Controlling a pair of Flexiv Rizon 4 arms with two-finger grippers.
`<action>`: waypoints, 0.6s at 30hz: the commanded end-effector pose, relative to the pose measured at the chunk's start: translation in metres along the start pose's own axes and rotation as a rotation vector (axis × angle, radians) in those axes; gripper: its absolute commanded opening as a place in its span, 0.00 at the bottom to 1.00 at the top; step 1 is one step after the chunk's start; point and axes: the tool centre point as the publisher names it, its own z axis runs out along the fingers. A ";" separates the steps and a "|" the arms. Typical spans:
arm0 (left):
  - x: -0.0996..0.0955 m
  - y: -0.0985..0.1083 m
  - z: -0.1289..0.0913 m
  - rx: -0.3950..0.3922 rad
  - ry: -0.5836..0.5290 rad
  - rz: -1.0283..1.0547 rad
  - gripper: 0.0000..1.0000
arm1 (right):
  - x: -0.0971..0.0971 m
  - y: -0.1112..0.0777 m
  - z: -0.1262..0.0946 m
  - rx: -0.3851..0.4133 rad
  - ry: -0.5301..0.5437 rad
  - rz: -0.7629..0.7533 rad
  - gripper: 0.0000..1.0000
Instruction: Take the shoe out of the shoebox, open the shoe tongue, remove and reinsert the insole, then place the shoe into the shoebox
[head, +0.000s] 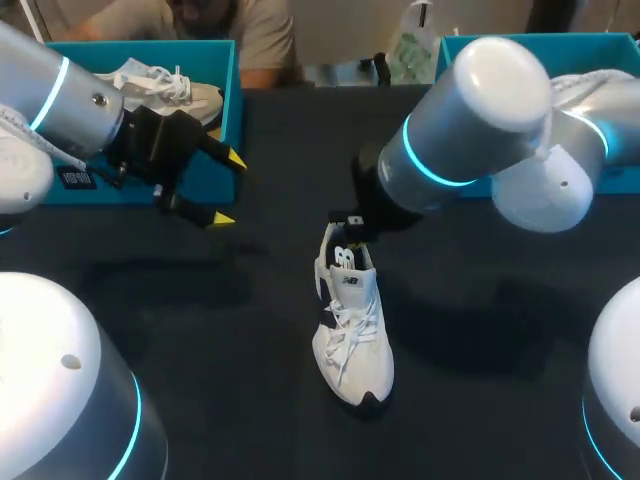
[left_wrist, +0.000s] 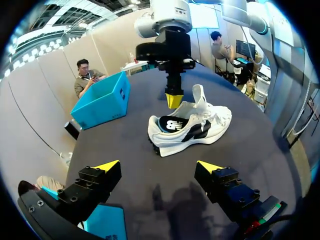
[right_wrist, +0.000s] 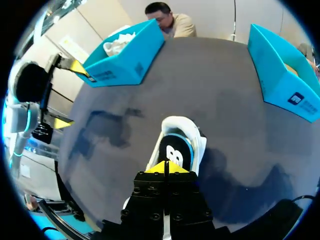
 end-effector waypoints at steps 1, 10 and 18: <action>0.003 -0.002 -0.002 -0.006 -0.006 0.000 1.00 | 0.006 -0.005 0.004 0.014 -0.103 0.013 0.00; 0.003 -0.002 -0.002 -0.006 -0.006 0.000 1.00 | 0.003 -0.018 0.016 0.046 -0.166 0.032 0.00; 0.003 -0.002 -0.002 -0.006 -0.006 0.000 1.00 | -0.004 -0.025 0.029 0.058 -0.220 0.042 0.00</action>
